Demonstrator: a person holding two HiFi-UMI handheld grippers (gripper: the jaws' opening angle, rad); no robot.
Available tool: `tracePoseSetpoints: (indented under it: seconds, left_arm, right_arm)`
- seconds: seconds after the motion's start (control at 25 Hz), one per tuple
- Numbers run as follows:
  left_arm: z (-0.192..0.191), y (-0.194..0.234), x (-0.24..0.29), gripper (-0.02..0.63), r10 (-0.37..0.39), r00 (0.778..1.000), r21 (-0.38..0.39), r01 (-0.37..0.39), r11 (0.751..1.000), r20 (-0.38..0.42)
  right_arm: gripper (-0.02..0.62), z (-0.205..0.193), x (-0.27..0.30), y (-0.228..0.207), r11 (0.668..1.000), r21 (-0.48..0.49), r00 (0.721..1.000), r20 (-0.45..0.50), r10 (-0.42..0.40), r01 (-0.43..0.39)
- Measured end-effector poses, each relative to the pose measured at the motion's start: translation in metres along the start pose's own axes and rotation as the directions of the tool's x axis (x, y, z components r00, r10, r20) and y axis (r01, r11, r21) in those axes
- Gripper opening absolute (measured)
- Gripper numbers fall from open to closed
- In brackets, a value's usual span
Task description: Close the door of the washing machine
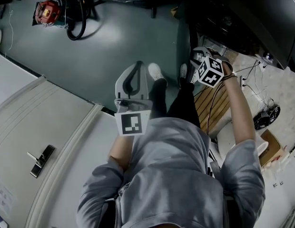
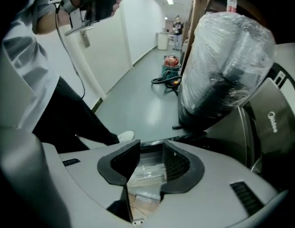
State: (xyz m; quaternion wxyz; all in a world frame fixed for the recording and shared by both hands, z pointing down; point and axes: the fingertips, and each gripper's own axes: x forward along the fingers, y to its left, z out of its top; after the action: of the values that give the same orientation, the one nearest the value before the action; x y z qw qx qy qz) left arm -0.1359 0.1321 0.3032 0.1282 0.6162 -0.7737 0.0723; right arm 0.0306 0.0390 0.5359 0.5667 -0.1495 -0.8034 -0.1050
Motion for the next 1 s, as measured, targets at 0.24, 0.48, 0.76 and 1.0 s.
tracePoseSetpoints:
  seconds: [0.24,0.48,0.76,1.0]
  left_arm:
    - [-0.002,-0.013,0.008,-0.002,-0.015,1.0,-0.002,0.015,1.0,-0.002]
    - [-0.002,-0.008,0.008,-0.002,-0.013,1.0,0.01,0.013,1.0,-0.011]
    - [-0.002,-0.009,0.008,-0.002,-0.017,1.0,0.006,0.017,1.0,-0.014]
    - [-0.003,-0.019,0.013,-0.002,-0.044,0.999,0.018,0.044,0.999,-0.02]
  right_arm:
    - [0.09,0.014,0.025,0.04,0.998,-0.018,0.998,-0.016,-0.057,0.056]
    - [0.037,0.01,0.037,0.042,0.982,-0.079,0.982,-0.058,-0.178,0.174]
    - [0.034,0.006,0.034,0.04,0.979,-0.057,0.978,-0.065,-0.197,0.193]
    - [0.034,-0.012,0.027,0.034,0.966,-0.027,0.963,-0.078,-0.258,0.257]
